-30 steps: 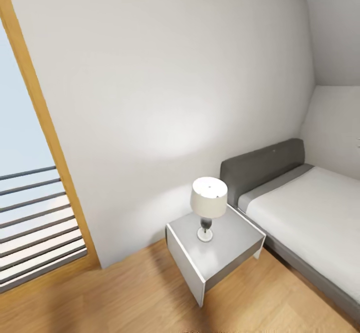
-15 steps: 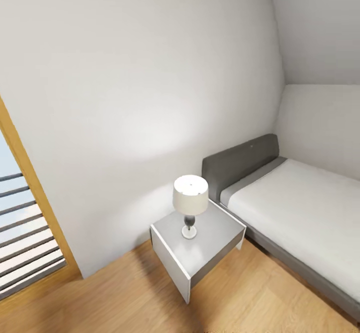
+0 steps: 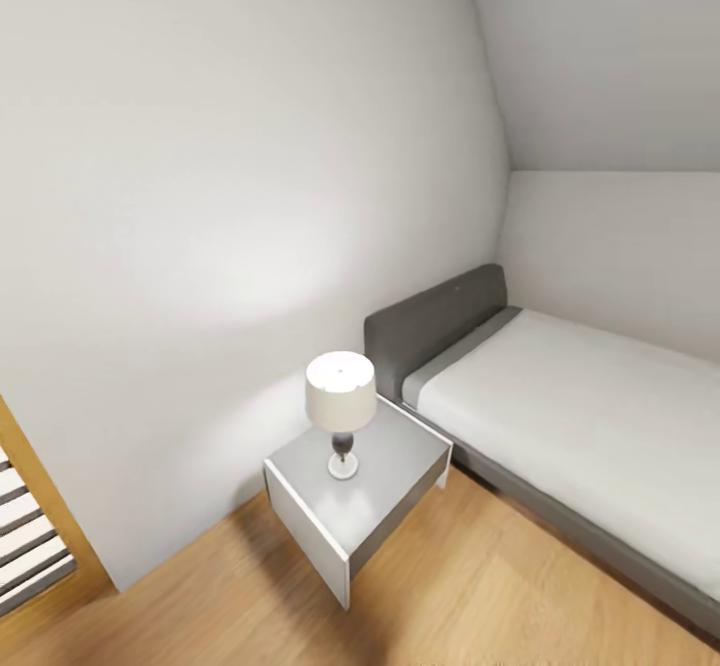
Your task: Attach the digital camera to the camera tripod in the bedroom.
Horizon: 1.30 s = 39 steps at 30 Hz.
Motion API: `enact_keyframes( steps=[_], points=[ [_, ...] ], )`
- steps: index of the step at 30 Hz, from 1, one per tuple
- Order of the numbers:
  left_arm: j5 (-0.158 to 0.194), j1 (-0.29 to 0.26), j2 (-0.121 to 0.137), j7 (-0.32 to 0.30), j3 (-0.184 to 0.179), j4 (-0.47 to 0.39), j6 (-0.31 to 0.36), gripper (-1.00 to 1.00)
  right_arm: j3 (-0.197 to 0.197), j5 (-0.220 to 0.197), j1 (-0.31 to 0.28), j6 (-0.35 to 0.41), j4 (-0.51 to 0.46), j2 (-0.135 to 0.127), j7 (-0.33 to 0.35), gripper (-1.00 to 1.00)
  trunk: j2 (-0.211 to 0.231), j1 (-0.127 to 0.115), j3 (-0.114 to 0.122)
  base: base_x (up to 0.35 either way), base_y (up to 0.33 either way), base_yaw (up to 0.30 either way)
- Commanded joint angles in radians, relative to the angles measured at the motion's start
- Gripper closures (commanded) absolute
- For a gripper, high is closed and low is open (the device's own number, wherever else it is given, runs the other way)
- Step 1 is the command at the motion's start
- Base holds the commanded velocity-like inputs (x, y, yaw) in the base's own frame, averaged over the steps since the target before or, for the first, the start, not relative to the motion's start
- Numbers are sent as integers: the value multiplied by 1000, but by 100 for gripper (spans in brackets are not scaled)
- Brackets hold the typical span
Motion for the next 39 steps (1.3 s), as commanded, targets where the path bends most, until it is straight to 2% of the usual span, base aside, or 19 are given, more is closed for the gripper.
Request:
enact_keyframes(
  steps=[1,4,5,10,11,12,15,18,19,20,22,23,27,28,31,36,39],
  points=[
    [9,-20,-5,-2,0,-30,46,-100,-1,-1,-17,38,-16,0,-2,-100,-1,0,-1,0,0,-280],
    [18,-64,-24,2,0,-137,168,-100,-1,-1,-74,136,-61,0,-25,-100,-1,0,1,0,0,-281],
    [23,-88,-42,5,0,-280,283,-100,-2,-2,-137,213,-106,2,-74,-100,-1,0,1,0,0,-281],
    [26,-100,-77,9,-4,-520,437,-100,-4,-12,-233,316,-185,6,-145,-100,-1,0,3,0,0,-281],
    [26,-100,-77,9,-4,-520,437,-100,-4,-12,-233,316,-185,6,-145,-100,-1,0,4,0,0,-281],
    [26,-100,-93,10,-5,-590,470,-100,-5,-19,-267,384,-224,7,-159,-100,-1,0,4,0,0,-281],
    [27,-101,-109,12,-6,-661,498,-100,-5,-25,-308,529,-319,8,-170,-100,-1,0,6,0,0,-281],
    [29,-101,-125,22,-7,-706,512,-100,-6,-29,-328,684,-477,8,-175,-100,-1,0,7,0,0,-281],
    [29,-101,-125,22,-7,-706,512,-100,-6,-29,-328,684,-477,8,-175,-100,-1,0,8,0,0,-281],
    [30,-101,-137,35,-9,-727,515,-100,-6,-31,-332,773,-600,9,-176,-100,-1,0,8,0,0,-281],
    [31,-101,-146,48,-10,-743,515,-100,-6,-32,-325,844,-722,9,-177,-100,-1,0,9,0,0,-281],
    [31,-101,-146,48,-10,-743,515,-100,-6,-32,-325,844,-722,9,-177,-100,-1,0,10,0,0,-281],
    [33,-101,-155,62,-11,-782,512,-100,-4,-34,-294,945,-930,10,-178,-100,-1,0,12,0,0,-281],
    [45,-102,-159,67,-10,-822,513,-100,-2,-35,-274,982,-1066,20,-178,-100,-1,0,12,0,0,-281],
    [74,-105,-160,69,-11,-842,513,-100,-2,-35,-256,982,-1152,32,-178,-100,-1,0,12,0,0,-281],
    [178,-110,-158,73,-15,-872,509,-100,2,-35,-221,982,-1332,54,-178,-100,-1,0,13,0,0,-281],
    [196,-109,-159,75,-21,-873,508,-100,5,-35,-214,982,-1365,60,-178,-100,-1,0,13,0,0,-281]
  ],
)
